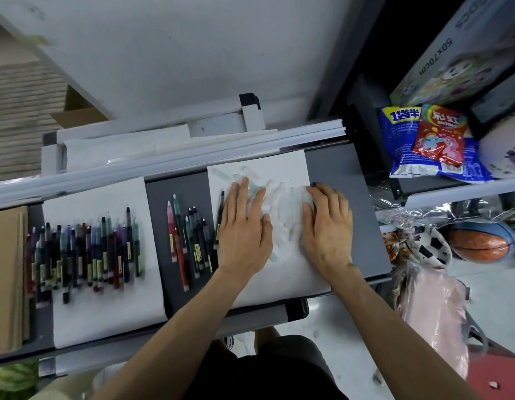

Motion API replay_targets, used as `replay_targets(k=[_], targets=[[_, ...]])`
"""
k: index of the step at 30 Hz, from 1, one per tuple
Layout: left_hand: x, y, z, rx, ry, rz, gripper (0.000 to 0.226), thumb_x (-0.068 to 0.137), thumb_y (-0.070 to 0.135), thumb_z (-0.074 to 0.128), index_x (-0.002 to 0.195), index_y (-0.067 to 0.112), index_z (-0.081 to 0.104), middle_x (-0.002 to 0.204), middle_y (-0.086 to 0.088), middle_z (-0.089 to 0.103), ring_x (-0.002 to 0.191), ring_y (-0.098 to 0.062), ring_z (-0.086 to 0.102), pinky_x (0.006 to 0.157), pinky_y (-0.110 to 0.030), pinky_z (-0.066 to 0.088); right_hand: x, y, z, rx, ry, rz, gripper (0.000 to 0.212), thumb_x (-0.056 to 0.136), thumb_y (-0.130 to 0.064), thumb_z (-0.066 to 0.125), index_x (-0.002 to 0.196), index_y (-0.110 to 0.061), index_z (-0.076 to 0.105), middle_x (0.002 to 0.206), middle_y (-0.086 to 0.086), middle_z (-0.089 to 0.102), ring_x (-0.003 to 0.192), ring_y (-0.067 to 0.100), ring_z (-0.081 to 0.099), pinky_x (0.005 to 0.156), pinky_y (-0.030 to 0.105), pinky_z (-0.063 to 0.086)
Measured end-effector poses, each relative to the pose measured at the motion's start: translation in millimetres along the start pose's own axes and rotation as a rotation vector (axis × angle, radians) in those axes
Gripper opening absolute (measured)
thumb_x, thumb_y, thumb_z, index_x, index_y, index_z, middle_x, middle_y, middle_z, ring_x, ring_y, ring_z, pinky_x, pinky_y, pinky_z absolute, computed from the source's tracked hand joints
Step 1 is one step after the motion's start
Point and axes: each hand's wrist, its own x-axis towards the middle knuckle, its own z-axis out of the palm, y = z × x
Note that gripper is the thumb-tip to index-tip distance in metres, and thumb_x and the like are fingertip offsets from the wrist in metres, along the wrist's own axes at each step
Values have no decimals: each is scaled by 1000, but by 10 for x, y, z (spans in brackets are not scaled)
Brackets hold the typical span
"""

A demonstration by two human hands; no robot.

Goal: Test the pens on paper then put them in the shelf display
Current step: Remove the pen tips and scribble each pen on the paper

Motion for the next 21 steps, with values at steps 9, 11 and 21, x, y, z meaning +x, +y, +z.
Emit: replay_targets(k=[9, 11, 21], targets=[[-69, -62, -18, 16, 0, -46, 53, 106, 32, 38, 157, 20, 42, 176, -7, 12, 163, -24, 3, 132, -45, 14, 50, -34, 52, -75, 1, 72, 40, 105, -41, 48, 140, -23, 51, 153, -3, 46, 140, 27, 39, 106, 44, 38], [-84, -73, -33, 2, -3, -43, 52, 106, 32, 38, 157, 19, 42, 175, -8, 13, 163, -25, 4, 132, -46, 15, 44, -48, 44, -64, -1, 78, 41, 104, -41, 49, 141, -22, 51, 153, -2, 47, 141, 27, 39, 107, 45, 38], [-5, 23, -25, 63, -52, -42, 58, 107, 36, 28, 163, 21, 30, 176, -9, 6, 163, -23, -2, 132, -46, 11, 69, -52, 16, -95, -128, 25, 48, 110, -41, 31, 154, -22, 39, 168, 0, 31, 155, 24, 24, 124, 46, 25]])
